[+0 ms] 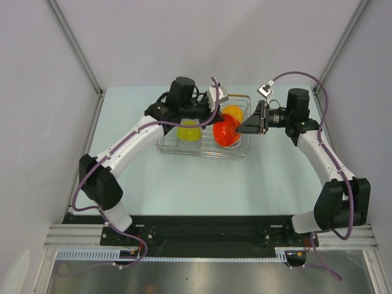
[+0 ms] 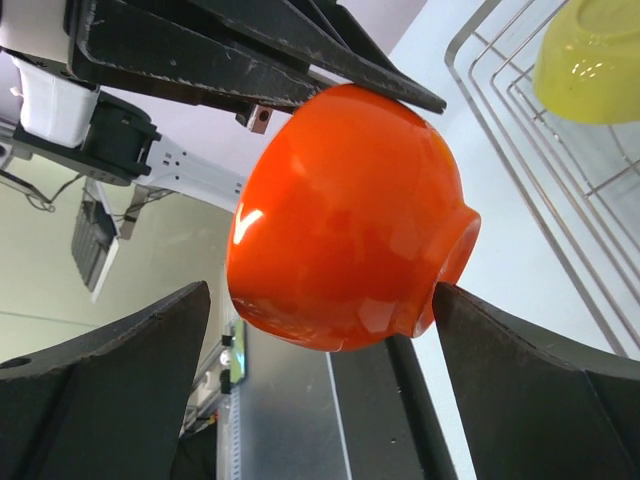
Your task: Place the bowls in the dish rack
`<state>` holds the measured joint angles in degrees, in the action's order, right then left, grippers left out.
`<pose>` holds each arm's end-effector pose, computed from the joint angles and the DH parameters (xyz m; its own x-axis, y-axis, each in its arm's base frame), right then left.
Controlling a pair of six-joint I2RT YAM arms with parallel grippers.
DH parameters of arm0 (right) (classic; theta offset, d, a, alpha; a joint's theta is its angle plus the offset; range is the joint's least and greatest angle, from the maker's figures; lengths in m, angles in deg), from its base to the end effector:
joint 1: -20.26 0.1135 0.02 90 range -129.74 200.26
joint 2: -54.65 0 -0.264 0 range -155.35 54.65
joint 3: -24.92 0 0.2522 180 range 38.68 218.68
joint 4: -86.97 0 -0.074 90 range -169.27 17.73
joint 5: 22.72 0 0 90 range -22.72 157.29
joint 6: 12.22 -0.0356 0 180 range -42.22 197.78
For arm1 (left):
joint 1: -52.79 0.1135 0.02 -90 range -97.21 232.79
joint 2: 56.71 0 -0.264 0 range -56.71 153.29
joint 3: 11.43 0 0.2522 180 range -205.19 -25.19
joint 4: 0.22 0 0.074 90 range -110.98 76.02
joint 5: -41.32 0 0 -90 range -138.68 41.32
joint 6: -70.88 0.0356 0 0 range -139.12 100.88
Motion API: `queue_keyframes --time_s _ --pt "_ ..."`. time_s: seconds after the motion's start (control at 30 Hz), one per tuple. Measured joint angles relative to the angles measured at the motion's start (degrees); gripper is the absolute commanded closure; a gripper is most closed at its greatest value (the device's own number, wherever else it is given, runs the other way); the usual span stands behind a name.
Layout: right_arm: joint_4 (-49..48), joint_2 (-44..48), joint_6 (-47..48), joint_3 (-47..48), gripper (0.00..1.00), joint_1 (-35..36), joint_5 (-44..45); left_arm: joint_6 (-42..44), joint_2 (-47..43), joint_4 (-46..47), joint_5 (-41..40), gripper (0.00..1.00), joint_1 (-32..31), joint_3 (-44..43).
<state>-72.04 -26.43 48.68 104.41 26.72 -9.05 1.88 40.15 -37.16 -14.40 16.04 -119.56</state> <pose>0.3014 0.0689 0.3357 -0.7799 0.0274 -0.6253 -0.6166 0.1380 0.7751 0.3022 -0.2507 0.3801 -0.0011 0.3704 -0.9289 0.9657 0.2416 0.0952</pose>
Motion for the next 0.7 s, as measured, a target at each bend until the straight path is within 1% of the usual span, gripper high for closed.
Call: queue_keyframes --time_s 0.17,0.27,0.33,0.37,0.43,0.47,0.6,0.7 --pt "4.28 -0.68 3.93 2.67 0.04 0.24 1.07 -0.02 -0.02 0.26 0.00 1.00 0.00 0.59" --pt "5.42 -0.92 4.76 2.84 0.12 0.28 1.29 -0.02 -0.02 0.33 0.02 1.00 0.00 0.85" --pt "5.68 -0.94 4.76 2.84 0.20 0.31 1.40 -0.02 -0.02 0.33 0.11 1.00 -0.02 0.87" --pt "5.60 -0.94 4.72 2.84 0.27 0.28 1.42 -0.02 -0.02 0.39 0.24 1.00 0.00 0.87" --pt "4.96 -0.94 4.09 2.64 0.31 0.24 1.38 -0.02 -0.22 0.42 0.42 1.00 0.00 0.87" --pt "4.46 -0.94 3.63 2.51 0.35 0.22 1.40 -0.02 -0.24 0.39 0.39 1.00 0.04 0.87" --pt "1.84 -0.94 1.73 1.73 0.48 0.04 1.49 -0.07 -0.33 0.35 0.31 1.00 0.33 0.87" --pt "0.48 -0.94 0.55 1.38 0.54 -0.02 1.44 -0.15 -0.33 0.39 0.15 1.00 0.35 0.87"
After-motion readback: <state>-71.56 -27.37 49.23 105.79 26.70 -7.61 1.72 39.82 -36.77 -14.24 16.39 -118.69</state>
